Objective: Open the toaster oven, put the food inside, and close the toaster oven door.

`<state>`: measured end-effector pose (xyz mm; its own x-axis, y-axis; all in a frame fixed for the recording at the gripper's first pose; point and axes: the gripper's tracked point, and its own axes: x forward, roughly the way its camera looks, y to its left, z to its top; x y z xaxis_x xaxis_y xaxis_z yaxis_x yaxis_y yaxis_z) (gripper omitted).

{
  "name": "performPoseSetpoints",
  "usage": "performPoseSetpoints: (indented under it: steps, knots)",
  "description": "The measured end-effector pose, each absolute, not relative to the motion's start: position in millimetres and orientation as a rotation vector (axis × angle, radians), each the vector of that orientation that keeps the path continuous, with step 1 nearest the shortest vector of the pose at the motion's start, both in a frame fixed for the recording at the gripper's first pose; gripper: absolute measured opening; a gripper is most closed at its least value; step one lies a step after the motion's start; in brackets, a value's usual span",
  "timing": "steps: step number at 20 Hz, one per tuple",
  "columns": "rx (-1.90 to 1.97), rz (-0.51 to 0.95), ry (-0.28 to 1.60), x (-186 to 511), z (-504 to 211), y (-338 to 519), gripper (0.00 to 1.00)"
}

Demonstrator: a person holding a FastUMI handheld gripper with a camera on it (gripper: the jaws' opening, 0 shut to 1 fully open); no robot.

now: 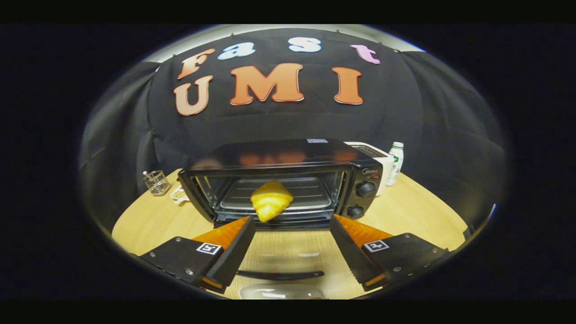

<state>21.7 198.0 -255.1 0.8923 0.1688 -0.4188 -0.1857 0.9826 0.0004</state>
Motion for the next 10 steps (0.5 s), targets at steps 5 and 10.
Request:
performPoseSetpoints:
  steps: [5,10]
  knots:
    - [-0.077,0.21,0.452,-23.8,-261.2,189.5,0.99]
    - [-0.098,0.231,0.522,-60.8,-292.4,186.9,0.99]
